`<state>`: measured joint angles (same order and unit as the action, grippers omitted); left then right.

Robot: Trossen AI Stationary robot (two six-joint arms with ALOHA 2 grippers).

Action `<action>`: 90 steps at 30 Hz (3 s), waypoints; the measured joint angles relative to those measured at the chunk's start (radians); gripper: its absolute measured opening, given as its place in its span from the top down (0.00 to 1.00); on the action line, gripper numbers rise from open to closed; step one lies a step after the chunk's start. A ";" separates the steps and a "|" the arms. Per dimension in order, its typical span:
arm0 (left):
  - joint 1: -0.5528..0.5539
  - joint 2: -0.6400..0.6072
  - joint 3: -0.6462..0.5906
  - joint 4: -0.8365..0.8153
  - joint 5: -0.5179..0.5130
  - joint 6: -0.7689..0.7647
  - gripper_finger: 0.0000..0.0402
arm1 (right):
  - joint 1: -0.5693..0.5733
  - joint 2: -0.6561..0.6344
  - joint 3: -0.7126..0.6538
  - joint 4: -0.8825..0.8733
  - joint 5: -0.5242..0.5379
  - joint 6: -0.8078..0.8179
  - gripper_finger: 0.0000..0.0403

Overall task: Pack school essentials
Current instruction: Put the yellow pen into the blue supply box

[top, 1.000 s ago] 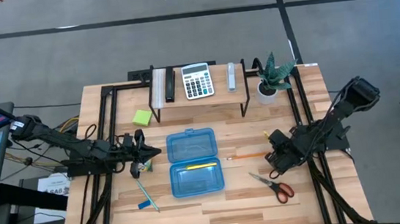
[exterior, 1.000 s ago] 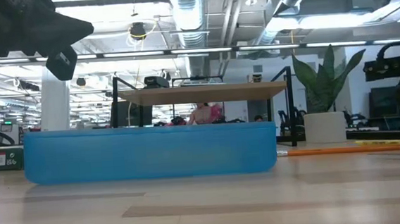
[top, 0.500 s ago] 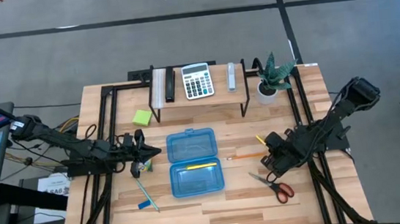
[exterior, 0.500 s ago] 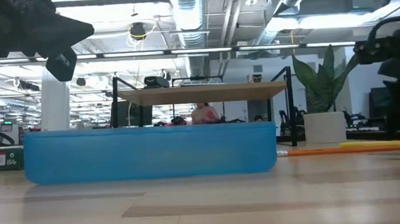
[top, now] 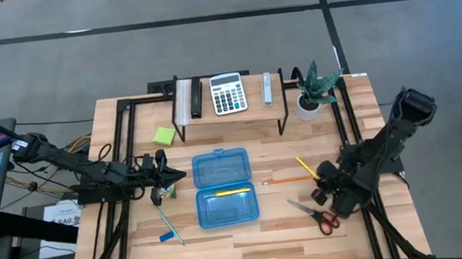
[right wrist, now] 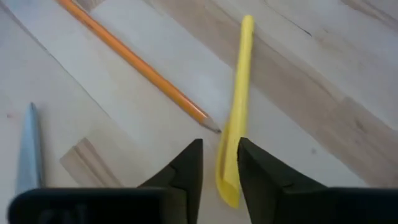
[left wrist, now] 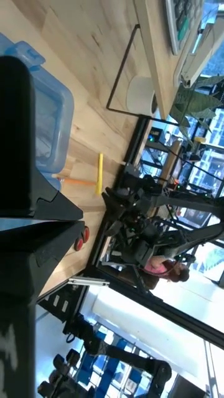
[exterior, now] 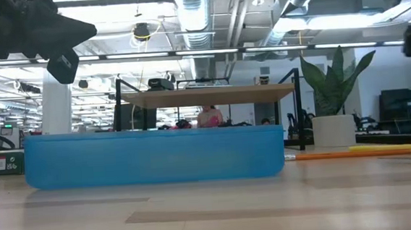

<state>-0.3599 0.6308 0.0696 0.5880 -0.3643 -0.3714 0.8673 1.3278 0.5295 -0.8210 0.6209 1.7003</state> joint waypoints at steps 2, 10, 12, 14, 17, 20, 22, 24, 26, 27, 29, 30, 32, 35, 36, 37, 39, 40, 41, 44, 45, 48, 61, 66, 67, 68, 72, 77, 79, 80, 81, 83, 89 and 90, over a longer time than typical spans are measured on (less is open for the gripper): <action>0.000 0.000 0.000 0.000 -0.007 0.000 1.00 | 0.034 0.003 -0.027 0.013 0.004 0.056 0.66; 0.000 0.000 0.000 0.001 -0.017 0.000 1.00 | 0.040 0.000 -0.145 0.209 0.020 0.073 0.51; 0.000 0.000 0.000 0.001 -0.017 0.000 1.00 | 0.031 -0.001 -0.160 0.228 0.020 0.063 0.50; 0.000 0.000 0.000 0.001 -0.017 0.000 1.00 | 0.024 0.000 -0.163 0.229 0.017 0.063 0.51; 0.000 0.000 0.000 0.001 -0.017 0.000 1.00 | 0.018 0.000 -0.164 0.225 0.002 0.047 0.59; 0.000 0.000 0.000 0.001 -0.017 0.000 1.00 | 0.017 0.000 -0.165 0.216 -0.009 0.045 0.72; 0.000 0.000 0.000 0.001 -0.017 0.000 1.00 | 0.017 -0.001 -0.164 0.215 -0.011 0.041 0.81; 0.000 0.000 0.000 0.001 -0.017 0.000 1.00 | 0.017 -0.001 -0.163 0.217 -0.010 0.040 0.89; 0.000 0.000 0.000 0.001 -0.017 0.000 1.00 | 0.017 -0.004 -0.163 0.218 -0.012 0.031 0.92; 0.000 0.000 0.000 0.001 -0.017 0.000 1.00 | 0.016 -0.005 -0.163 0.217 -0.013 0.026 0.92; 0.000 0.000 0.000 0.001 -0.017 0.001 1.00 | 0.015 -0.008 -0.151 0.197 -0.029 0.027 0.92; 0.000 0.000 0.000 0.001 -0.017 0.000 1.00 | 0.014 -0.008 -0.141 0.179 -0.045 0.027 0.92; 0.000 0.000 0.000 0.001 -0.017 0.001 1.00 | 0.010 -0.007 -0.115 0.134 -0.061 0.027 0.92; 0.000 0.000 0.000 0.001 -0.017 0.001 1.00 | 0.004 -0.005 -0.085 0.078 -0.071 0.012 0.93; 0.000 0.000 0.000 0.001 -0.018 0.001 1.00 | 0.000 -0.006 -0.074 0.054 -0.057 0.003 0.94; 0.000 0.000 0.000 0.001 -0.018 0.001 1.00 | -0.002 -0.007 -0.070 0.057 -0.070 0.002 0.94; 0.000 0.000 0.000 0.001 -0.018 0.001 1.00 | -0.001 -0.004 -0.056 0.042 -0.074 0.001 0.97; 0.000 0.000 0.000 0.001 -0.018 0.001 1.00 | -0.001 -0.005 -0.050 0.033 -0.075 0.000 0.98; 0.000 0.000 0.000 0.001 -0.018 0.001 1.00 | 0.000 -0.005 -0.049 0.031 -0.075 -0.004 0.99; 0.000 0.000 0.000 0.001 -0.018 0.001 1.00 | 0.000 -0.005 -0.047 0.030 -0.072 0.000 0.98; 0.000 0.000 0.000 0.000 -0.018 0.001 1.00 | 0.000 -0.005 -0.047 0.026 -0.069 0.001 0.96; 0.000 0.000 0.000 0.000 -0.018 0.001 1.00 | 0.000 -0.005 -0.046 0.022 -0.062 0.001 0.94; 0.000 0.000 0.000 0.001 -0.018 0.001 1.00 | 0.000 -0.007 -0.044 0.003 -0.048 0.000 0.87; 0.000 0.000 0.000 0.001 -0.018 0.001 1.00 | 0.000 -0.007 -0.029 0.007 -0.054 -0.089 0.77; 0.000 0.000 0.000 0.000 -0.018 0.001 1.00 | 0.000 -0.007 -0.021 0.008 -0.062 -0.119 0.75; 0.000 0.000 0.000 0.000 -0.018 0.001 1.00 | 0.000 -0.007 -0.013 0.009 -0.070 -0.147 0.73; 0.000 0.000 0.000 0.000 -0.018 0.001 1.00 | 0.000 0.005 0.018 -0.014 -0.105 -0.181 0.67; 0.000 0.000 0.000 0.000 -0.019 0.001 1.00 | 0.001 0.053 0.025 -0.032 -0.168 -0.191 0.65; 0.000 0.005 0.000 0.001 -0.019 0.000 1.00 | 0.000 0.074 0.025 -0.040 -0.182 -0.191 0.64; 0.000 0.007 0.000 0.000 -0.019 -0.001 1.00 | 0.000 0.083 0.026 -0.040 -0.188 -0.191 0.64; 0.000 0.010 0.000 0.001 -0.019 -0.001 1.00 | 0.001 0.093 0.027 -0.042 -0.190 -0.191 0.64; 0.000 0.018 0.000 0.003 -0.021 -0.003 1.00 | 0.001 0.106 0.027 -0.047 -0.190 -0.194 0.65; 0.000 0.026 0.000 0.006 -0.036 -0.004 1.00 | 0.001 0.165 0.029 -0.072 -0.189 -0.238 0.63; 0.000 0.026 0.000 0.006 -0.036 -0.005 1.00 | 0.000 0.177 0.030 -0.075 -0.189 -0.246 0.62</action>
<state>-0.3599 0.6567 0.0696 0.5938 -0.4007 -0.3759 0.8668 1.5049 0.5595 -0.8964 0.4321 1.4546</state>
